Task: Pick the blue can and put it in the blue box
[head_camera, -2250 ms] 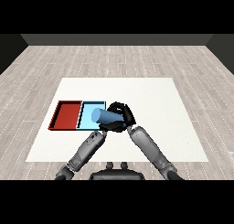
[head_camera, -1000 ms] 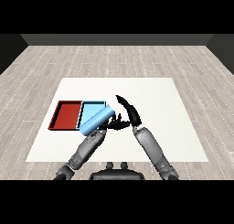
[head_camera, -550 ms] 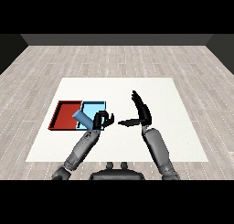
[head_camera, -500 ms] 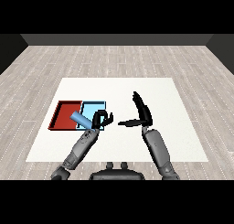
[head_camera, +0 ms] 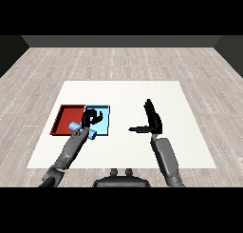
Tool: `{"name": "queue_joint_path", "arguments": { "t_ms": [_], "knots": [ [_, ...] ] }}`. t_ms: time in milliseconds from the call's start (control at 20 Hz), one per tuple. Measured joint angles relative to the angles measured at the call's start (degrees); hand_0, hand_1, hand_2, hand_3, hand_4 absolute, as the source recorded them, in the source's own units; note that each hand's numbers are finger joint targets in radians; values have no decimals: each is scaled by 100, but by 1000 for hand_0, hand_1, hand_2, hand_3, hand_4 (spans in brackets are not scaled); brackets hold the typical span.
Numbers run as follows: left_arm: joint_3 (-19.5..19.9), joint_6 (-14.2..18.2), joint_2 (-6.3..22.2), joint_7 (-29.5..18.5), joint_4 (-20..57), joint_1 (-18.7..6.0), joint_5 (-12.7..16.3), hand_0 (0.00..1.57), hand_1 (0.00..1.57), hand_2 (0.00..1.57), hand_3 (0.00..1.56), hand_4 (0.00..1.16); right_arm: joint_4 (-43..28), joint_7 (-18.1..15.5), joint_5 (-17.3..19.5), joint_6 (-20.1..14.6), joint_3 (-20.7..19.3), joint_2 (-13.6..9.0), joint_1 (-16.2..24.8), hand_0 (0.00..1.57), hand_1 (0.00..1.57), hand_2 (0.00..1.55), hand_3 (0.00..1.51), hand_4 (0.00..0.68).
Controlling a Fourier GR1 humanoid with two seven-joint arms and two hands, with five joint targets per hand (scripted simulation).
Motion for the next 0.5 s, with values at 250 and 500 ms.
{"name": "queue_joint_path", "arguments": {
  "t_ms": [250,500],
  "knots": [
    [-131,264,334,775,881,-396,-547,1231,1231,1097,841,947,-7,-85,-163,114,-138,-49,191,0,0,0,0,0],
    [-447,506,528,1584,2059,-845,-1232,845,845,715,502,916,242,-224,-228,69,-347,-44,195,0,0,0,0,0]
  ]
}}
